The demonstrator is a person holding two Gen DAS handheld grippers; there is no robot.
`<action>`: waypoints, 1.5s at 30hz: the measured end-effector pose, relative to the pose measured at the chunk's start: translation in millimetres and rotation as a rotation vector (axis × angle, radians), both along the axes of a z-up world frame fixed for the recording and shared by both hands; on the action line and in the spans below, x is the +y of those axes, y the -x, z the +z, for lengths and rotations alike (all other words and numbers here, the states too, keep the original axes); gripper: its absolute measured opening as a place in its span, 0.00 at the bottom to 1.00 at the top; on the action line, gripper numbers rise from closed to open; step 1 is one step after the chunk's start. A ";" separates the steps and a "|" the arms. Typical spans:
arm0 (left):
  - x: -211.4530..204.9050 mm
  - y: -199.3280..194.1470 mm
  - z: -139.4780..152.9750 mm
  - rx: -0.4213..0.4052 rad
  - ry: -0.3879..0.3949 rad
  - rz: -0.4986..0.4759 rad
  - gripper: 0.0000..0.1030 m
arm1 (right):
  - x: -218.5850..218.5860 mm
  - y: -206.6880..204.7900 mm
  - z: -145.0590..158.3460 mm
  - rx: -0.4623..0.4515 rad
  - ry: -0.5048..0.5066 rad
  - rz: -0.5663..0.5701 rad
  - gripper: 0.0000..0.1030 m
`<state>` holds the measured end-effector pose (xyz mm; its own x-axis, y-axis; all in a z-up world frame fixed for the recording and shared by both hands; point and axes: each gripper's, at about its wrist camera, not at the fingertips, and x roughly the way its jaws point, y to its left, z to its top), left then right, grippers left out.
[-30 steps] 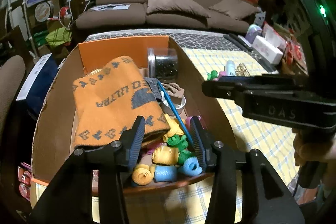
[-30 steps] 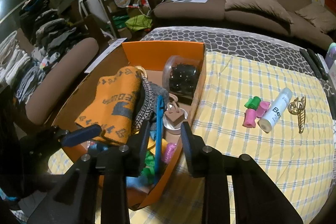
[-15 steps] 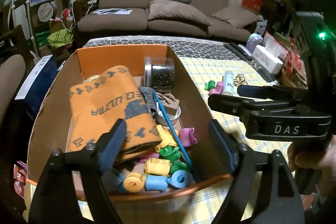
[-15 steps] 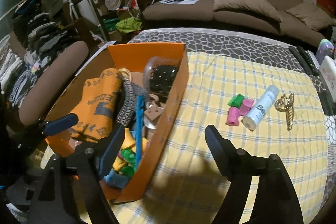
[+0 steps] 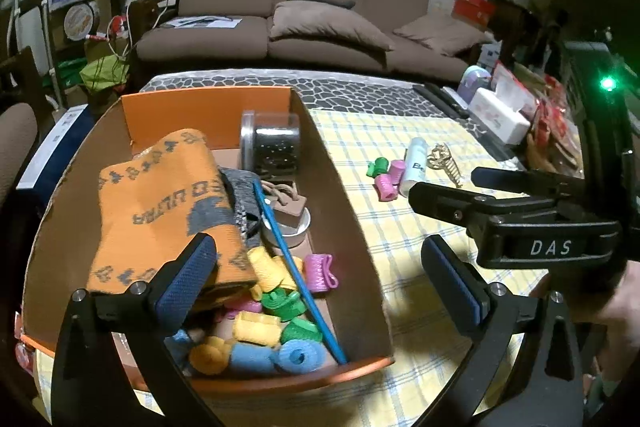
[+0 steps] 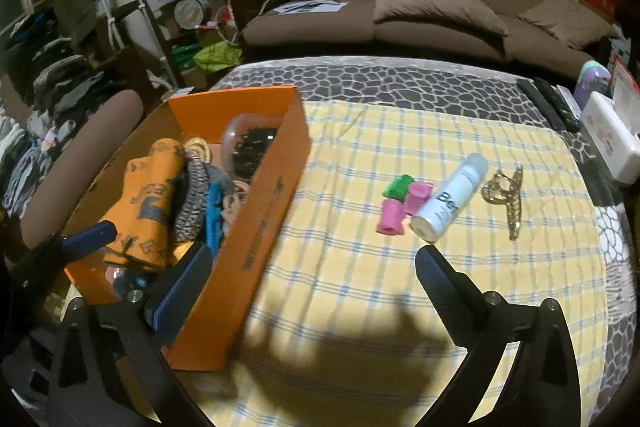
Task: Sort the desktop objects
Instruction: 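Withdraw the left gripper from the box back over the bedspread, then close the left gripper around the white Befe spray can and lift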
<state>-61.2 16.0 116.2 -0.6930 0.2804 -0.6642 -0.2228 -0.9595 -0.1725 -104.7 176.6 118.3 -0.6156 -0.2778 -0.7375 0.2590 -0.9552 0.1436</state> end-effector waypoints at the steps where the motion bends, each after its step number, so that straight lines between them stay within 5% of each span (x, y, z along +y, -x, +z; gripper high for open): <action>1: 3.8 0.0 0.0 0.003 0.006 -0.002 1.00 | 4.2 0.8 -0.4 -0.002 0.001 -0.005 1.00; 26: 111.5 29.6 -5.1 0.020 0.087 -0.128 1.00 | 162.6 17.8 -11.2 -0.044 0.065 -0.268 1.00; 45: 166.6 92.3 -57.8 -0.052 0.120 -0.130 0.93 | 198.8 31.5 -40.4 -0.081 0.101 -0.308 0.99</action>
<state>-153.5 182.6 58.4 -0.6204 0.2815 -0.7321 -0.3397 -0.9377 -0.0726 -136.3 375.4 77.9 -0.6226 -0.1619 -0.7656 -0.0556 -0.9667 0.2497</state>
